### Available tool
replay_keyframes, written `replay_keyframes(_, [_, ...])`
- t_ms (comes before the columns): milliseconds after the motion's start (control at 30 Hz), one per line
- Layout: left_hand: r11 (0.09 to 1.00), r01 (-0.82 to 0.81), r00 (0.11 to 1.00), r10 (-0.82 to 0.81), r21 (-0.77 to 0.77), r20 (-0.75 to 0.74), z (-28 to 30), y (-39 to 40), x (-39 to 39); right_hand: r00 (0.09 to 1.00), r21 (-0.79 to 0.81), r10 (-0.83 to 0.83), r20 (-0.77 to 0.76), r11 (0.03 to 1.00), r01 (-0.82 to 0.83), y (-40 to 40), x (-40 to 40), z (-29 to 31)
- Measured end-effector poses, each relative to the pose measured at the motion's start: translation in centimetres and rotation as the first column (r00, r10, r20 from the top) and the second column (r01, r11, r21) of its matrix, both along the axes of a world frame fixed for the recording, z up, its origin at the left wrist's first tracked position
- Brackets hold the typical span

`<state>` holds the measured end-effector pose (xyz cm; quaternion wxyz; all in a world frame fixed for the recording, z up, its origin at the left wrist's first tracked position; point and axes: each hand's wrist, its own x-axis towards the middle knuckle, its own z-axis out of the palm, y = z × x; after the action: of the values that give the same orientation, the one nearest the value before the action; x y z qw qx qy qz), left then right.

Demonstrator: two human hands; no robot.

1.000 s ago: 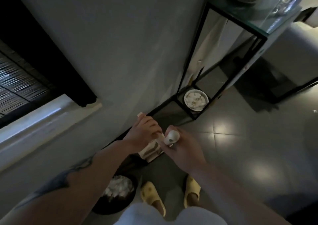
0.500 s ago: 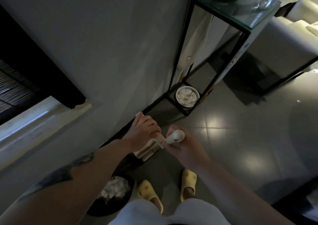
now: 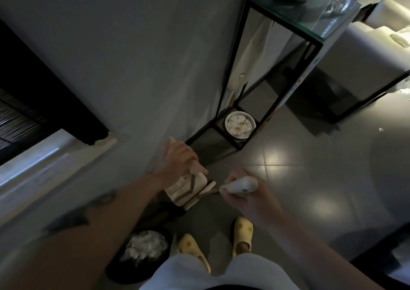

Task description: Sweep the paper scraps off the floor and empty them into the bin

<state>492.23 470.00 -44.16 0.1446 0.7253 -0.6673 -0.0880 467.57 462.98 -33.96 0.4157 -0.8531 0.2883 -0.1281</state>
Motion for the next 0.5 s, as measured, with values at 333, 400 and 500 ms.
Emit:
replay_keyframes(333, [0.966,0.004,0.997,0.015,0.258,-0.07,1.7,-1.6,0.8,0.954,0.015,-0.04,-0.298,0.999,0.047,-3.9,0.9,0.9])
replay_keyframes(400, [0.967,0.013,1.0,-0.01,0.256,-0.013,2.0,-1.1,0.7,0.924,-0.008,-0.055,-0.379,0.998,0.056,-4.3,1.4,1.5])
replay_keyframes(500, [0.95,0.028,1.0,-0.028,0.31,-0.002,2.3,-0.3,-0.1,0.897,-0.041,-0.093,-0.431,0.996,0.084,-3.9,1.4,1.8])
